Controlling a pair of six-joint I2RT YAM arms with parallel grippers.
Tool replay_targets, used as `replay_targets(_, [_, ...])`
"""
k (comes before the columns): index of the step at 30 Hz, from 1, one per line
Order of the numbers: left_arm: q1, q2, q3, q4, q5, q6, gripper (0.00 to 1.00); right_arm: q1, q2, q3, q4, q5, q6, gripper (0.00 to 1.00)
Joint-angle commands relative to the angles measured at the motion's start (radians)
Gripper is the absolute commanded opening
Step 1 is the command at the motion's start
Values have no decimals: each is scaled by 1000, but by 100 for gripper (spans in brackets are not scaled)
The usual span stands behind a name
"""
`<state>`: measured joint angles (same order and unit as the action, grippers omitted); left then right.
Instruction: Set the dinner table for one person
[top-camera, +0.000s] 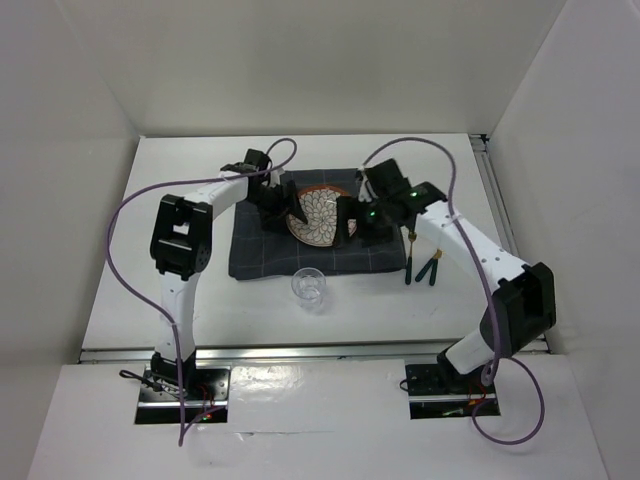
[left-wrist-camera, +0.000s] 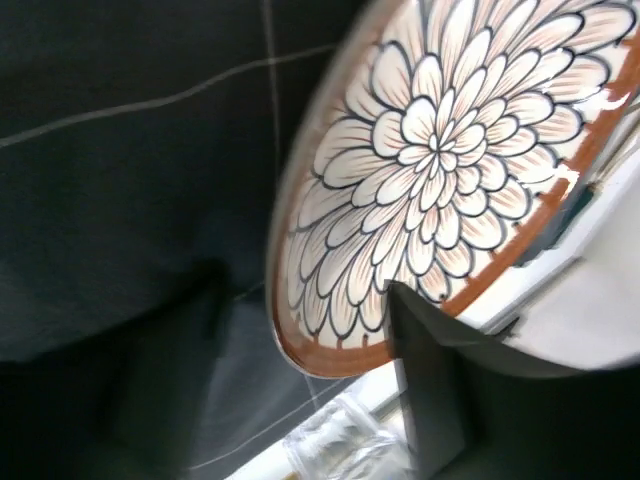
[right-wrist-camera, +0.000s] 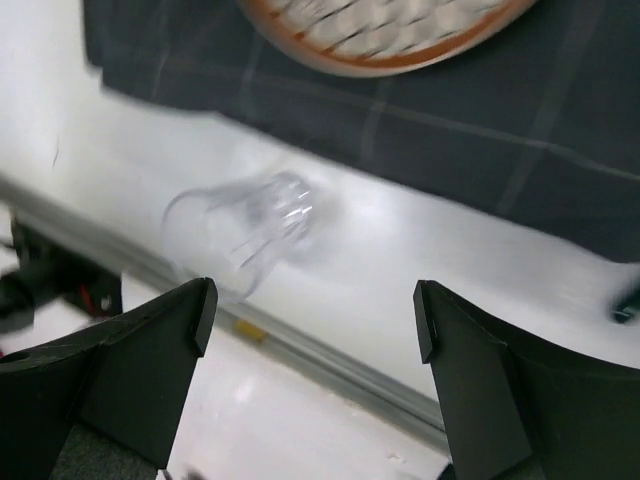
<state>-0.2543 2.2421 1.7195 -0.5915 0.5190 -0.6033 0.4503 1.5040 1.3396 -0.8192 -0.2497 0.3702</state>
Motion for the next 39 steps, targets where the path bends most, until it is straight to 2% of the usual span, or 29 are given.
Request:
replay_targets(1, [-8,-68,16,-97,-118,68,96,163,5,-20,87,-43,67,93])
replay_targets(2, [-8,-84,15,-97,-134,68,100,191,21,-20,100,-19,67,93])
replay_targets(6, [-8,-156,40,-160,-174,80,100,277,77,-31,141,26,108,91])
replay_targets(10, [10,-243,141,-241,-272,99,100,306,128,-69,178,44,121,84])
replay_targets(15, [93,-344,190,-289,-261,112,100,343,188,-114,236,87,153,71])
replay_targets(17, [131,-387,181,-289,-225,103,99,355,197,-114,236,104,162,62])
replay_targets(18, [142,-398,169,-289,-215,103,99,364,197,-114,236,115,162,49])
replay_targets(20, [151,-417,147,-280,-185,103,97,364,197,-114,236,135,162,34])
replay_targets(21, [165,-429,147,-280,-185,94,97,364,197,-100,207,163,171,17])
replay_targets(24, [185,-440,137,-280,-174,94,96,364,176,-25,143,219,171,0])
replay_targets(27, [185,-464,147,-289,-165,94,96,355,167,107,26,311,139,0])
replay_targets(30, [185,-495,156,-289,-165,94,96,291,176,257,-75,366,109,0])
replay_targets(34, [185,-524,146,-307,-186,94,96,127,252,452,-155,414,78,0])
replay_targets(39, [185,-547,77,-286,-186,85,96,-31,450,727,-178,440,68,0])
